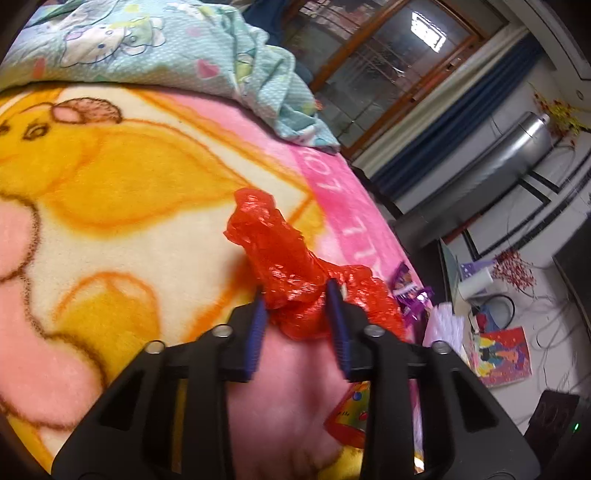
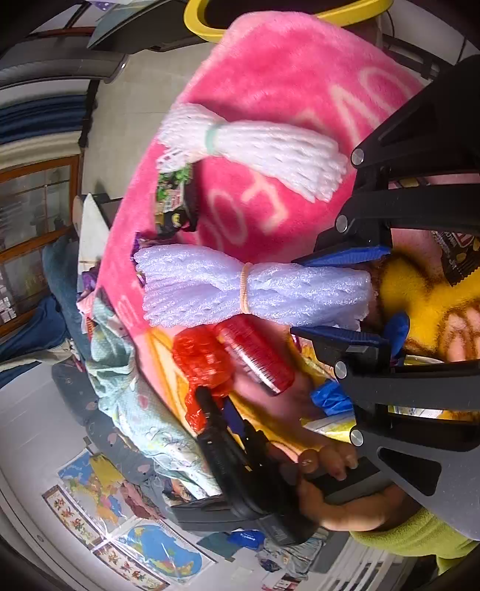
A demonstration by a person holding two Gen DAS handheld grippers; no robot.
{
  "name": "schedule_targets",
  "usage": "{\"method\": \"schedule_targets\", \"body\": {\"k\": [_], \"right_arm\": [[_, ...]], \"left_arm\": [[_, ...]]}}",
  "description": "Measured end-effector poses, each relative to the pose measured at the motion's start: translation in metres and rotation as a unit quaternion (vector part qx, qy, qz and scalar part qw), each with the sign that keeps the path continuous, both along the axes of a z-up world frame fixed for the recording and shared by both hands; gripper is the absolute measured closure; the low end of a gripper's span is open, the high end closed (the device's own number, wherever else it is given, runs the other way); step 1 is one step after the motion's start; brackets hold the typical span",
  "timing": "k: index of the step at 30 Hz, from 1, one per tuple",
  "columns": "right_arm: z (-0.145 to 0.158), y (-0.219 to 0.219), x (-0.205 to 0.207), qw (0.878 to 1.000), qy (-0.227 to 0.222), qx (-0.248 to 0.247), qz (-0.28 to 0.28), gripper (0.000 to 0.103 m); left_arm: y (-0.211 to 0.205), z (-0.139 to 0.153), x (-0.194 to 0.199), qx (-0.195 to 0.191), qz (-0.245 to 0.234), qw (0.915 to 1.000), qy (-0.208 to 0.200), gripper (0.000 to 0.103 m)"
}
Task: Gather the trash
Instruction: 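Grasp the red plastic bag with the left tool while the right tool grasps the lavender foam net, then carry the red bag and lavender net over the yellow bin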
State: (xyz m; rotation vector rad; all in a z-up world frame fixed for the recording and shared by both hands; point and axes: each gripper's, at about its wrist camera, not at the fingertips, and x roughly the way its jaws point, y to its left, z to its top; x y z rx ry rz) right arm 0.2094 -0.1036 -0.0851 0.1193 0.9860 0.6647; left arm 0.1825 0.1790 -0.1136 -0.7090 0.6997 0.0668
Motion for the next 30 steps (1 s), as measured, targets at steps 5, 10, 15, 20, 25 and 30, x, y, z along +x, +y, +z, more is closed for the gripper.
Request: {"method": "schedule_targets", "body": {"k": [5,10,15,20,25,30], "right_arm": [[0.01,-0.006,-0.001,1.0,-0.014,0.006,-0.004,0.075],[0.019,-0.006,-0.003,1.0,-0.023,0.01,-0.003,0.075],[0.029,-0.009,-0.006,0.999,-0.036,0.013,0.002,0.075],[0.038,-0.019,-0.011,0.999,-0.052,0.012,0.0,0.075],[0.044,-0.029,-0.01,0.998,-0.062,0.012,-0.009,0.075],[0.049,-0.035,-0.008,0.997,-0.068,0.015,-0.014,0.075]], "left_arm": [[0.0,0.006,-0.012,-0.002,0.003,0.9999,-0.011,0.086],[0.003,0.019,-0.024,0.01,0.011,0.9995,-0.029,0.087],[-0.001,0.038,-0.034,0.03,0.011,0.9982,-0.051,0.087],[-0.012,0.057,-0.04,0.051,0.001,0.9961,-0.072,0.087],[-0.027,0.072,-0.044,0.07,-0.013,0.9937,-0.087,0.087],[-0.046,0.081,-0.046,0.083,-0.033,0.9914,-0.095,0.087]]}}
